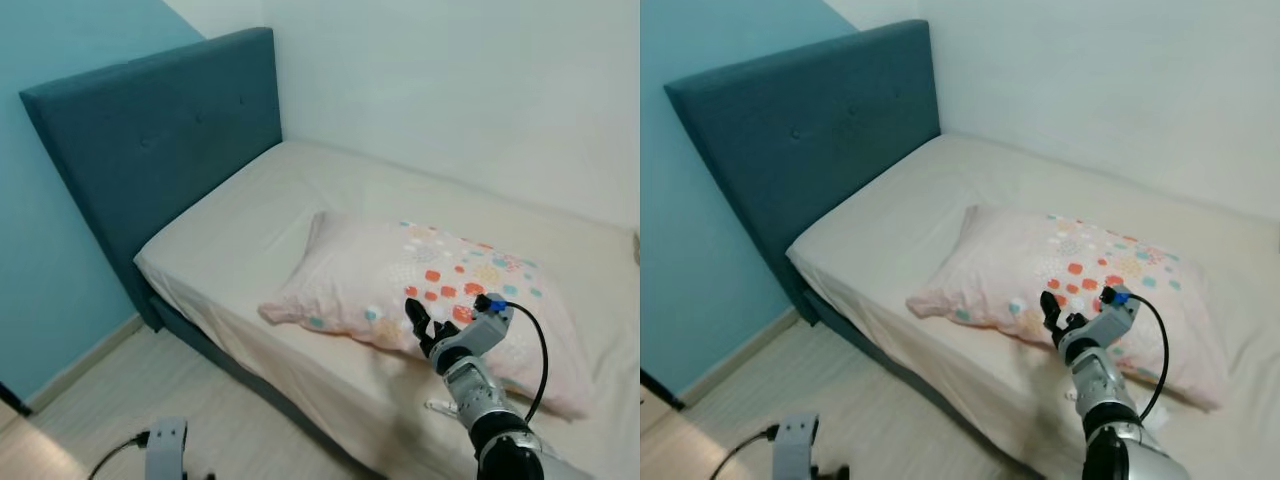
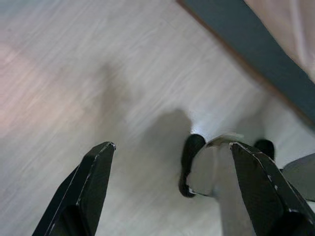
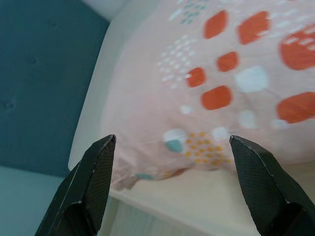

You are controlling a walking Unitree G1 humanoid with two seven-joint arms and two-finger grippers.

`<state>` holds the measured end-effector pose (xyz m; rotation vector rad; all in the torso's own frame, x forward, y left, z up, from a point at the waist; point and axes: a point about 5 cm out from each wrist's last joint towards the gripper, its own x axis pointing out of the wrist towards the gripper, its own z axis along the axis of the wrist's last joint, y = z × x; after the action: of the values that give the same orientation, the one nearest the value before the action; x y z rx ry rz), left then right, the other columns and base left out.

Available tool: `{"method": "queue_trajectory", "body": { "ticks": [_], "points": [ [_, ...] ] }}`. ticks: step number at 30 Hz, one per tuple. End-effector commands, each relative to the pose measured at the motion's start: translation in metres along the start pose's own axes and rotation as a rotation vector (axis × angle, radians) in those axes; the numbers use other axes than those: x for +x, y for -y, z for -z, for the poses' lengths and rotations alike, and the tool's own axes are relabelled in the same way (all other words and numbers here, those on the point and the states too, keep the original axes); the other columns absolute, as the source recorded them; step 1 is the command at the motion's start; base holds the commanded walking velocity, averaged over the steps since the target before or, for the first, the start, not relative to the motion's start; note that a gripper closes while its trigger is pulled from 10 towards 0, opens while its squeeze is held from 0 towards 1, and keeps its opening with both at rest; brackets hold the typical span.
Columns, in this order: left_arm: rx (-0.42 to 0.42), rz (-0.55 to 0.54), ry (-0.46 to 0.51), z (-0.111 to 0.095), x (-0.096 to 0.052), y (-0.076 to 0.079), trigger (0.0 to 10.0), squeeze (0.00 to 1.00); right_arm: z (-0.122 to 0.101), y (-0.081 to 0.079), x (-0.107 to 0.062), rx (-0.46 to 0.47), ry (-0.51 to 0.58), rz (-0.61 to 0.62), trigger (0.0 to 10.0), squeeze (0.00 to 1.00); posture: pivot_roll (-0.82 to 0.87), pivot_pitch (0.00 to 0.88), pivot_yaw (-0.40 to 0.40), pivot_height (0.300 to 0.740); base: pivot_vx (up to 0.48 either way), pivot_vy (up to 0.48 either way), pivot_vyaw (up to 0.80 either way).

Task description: Clean up the room

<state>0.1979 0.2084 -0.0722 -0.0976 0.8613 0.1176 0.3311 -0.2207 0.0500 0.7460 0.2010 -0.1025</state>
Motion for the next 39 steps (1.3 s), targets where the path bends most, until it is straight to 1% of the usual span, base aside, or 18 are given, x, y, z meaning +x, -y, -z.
{"method": "queue_trajectory", "body": {
  "ticks": [1, 10, 12, 13, 14, 17, 19, 20, 22, 23, 24, 25, 26, 28, 34, 36, 37, 39],
  "points": [
    [-0.006, -0.012, 0.017, -0.003, -0.001, -0.009, 10.0, 0.0, -0.003, 0.002, 0.0, 0.05, 0.01, 0.023, 10.0, 0.0, -0.07, 0.098, 0.042, 0.61, 0.0, 0.0, 0.0],
    [-0.044, -0.024, 0.193, -0.04, -0.001, -0.024, 10.0, 0.0, -0.003, 0.005, -0.001, 0.154, 0.048, 0.04, 10.0, 0.0, -0.03, 0.185, 0.064, 0.575, 0.0, 0.0, 0.0],
    [-0.06, -0.035, 0.298, -0.067, -0.003, -0.033, 10.0, 0.0, -0.009, -0.001, 0.002, 0.21, 0.087, -0.01, 10.0, 0.0, 0.01, 0.239, 0.076, 0.565, 0.0, 0.0, 0.0],
    [-0.06, -0.035, 0.298, -0.067, -0.003, -0.033, 10.0, 0.0, -0.009, -0.001, 0.002, 0.21, 0.087, -0.01, 10.0, 0.0, 0.01, 0.239, 0.076, 0.565, 0.0, 0.0, 0.0],
    [-0.055, -0.035, 0.369, -0.084, -0.005, -0.037, 10.0, 0.0, -0.016, -0.008, 0.005, 0.238, 0.111, -0.053, 10.0, 0.0, 0.03, 0.261, 0.084, 0.56, 0.0, 0.0, 0.0],
    [-0.049, -0.034, 0.416, -0.094, -0.007, -0.041, 10.0, 0.0, -0.022, -0.014, 0.008, 0.259, 0.132, -0.094, 10.0, 0.0, 0.04, 0.274, 0.088, 0.555, 0.0, 0.0, 0.0],
    [-0.024, -0.014, 0.535, -0.116, -0.015, -0.045, 10.0, 0.0, -0.038, -0.034, 0.015, 0.282, 0.182, -0.203, 10.0, 0.0, 0.09, 0.329, 0.106, 0.545, 0.0, 0.0, 0.0],
    [-0.024, -0.014, 0.535, -0.116, -0.015, -0.045, 10.0, 0.0, -0.038, -0.034, 0.015, 0.282, 0.182, -0.203, 10.0, 0.0, 0.09, 0.329, 0.106, 0.545, 0.0, 0.0, 0.0],
    [0.014, 0.009, 0.603, -0.127, -0.021, -0.045, 10.0, 0.0, -0.051, -0.054, 0.022, 0.284, 0.209, -0.297, 10.0, 0.0, 0.12, 0.357, 0.109, 0.535, 0.0, 0.0, 0.0],
    [0.026, 0.018, 0.622, -0.129, -0.023, -0.045, 10.0, 0.0, -0.055, -0.061, 0.023, 0.282, 0.214, -0.328, 10.0, 0.0, 0.12, 0.362, 0.11, 0.53, 0.0, 0.0, 0.0],
    [0.026, 0.018, 0.622, -0.129, -0.023, -0.045, 10.0, 0.0, -0.055, -0.061, 0.023, 0.282, 0.214, -0.328, 10.0, 0.0, 0.12, 0.362, 0.11, 0.53, 0.0, 0.0, 0.0],
    [0.057, 0.032, 0.64, -0.129, -0.026, -0.044, 10.0, 0.0, -0.061, -0.082, 0.029, 0.276, 0.209, -0.401, 10.0, 0.0, 0.13, 0.389, 0.111, 0.52, 0.0, 0.0, 0.0],
    [0.057, 0.032, 0.64, -0.129, -0.026, -0.044, 10.0, 0.0, -0.061, -0.082, 0.029, 0.276, 0.209, -0.401, 10.0, 0.0, 0.13, 0.389, 0.111, 0.52, 0.0, 0.0, 0.0],
    [0.074, 0.043, 0.642, -0.126, -0.027, -0.043, 10.0, 0.0, -0.063, -0.099, 0.032, 0.271, 0.197, -0.443, 10.0, 0.0, 0.14, 0.396, 0.112, 0.51, 0.0, 0.0, 0.0],
    [0.107, 0.066, 0.632, -0.116, -0.03, -0.042, 10.0, 0.0, -0.068, -0.118, 0.037, 0.309, 0.202, -0.469, 10.0, 0.0, 0.16, 0.415, 0.119, 0.495, 0.0, 0.0, 0.0],
    [0.126, 0.075, 0.63, -0.113, -0.032, -0.043, 10.0, 0.0, -0.077, -0.127, 0.038, 0.34, 0.228, -0.496, 10.0, 0.0, 0.17, 0.415, 0.122, 0.5, 0.0, 0.0, 0.0],
    [0.126, 0.075, 0.63, -0.113, -0.032, -0.043, 10.0, 0.0, -0.077, -0.127, 0.038, 0.34, 0.228, -0.496, 10.0, 0.0, 0.17, 0.415, 0.122, 0.5, 0.0, 0.0, 0.0],
    [0.142, 0.081, 0.628, -0.111, -0.035, -0.044, 10.0, 0.0, -0.089, -0.138, 0.04, 0.331, 0.259, -0.494, 10.0, 0.0, 0.18, 0.417, 0.123, 0.5, 0.0, 0.0, 0.0]
  ]
}}
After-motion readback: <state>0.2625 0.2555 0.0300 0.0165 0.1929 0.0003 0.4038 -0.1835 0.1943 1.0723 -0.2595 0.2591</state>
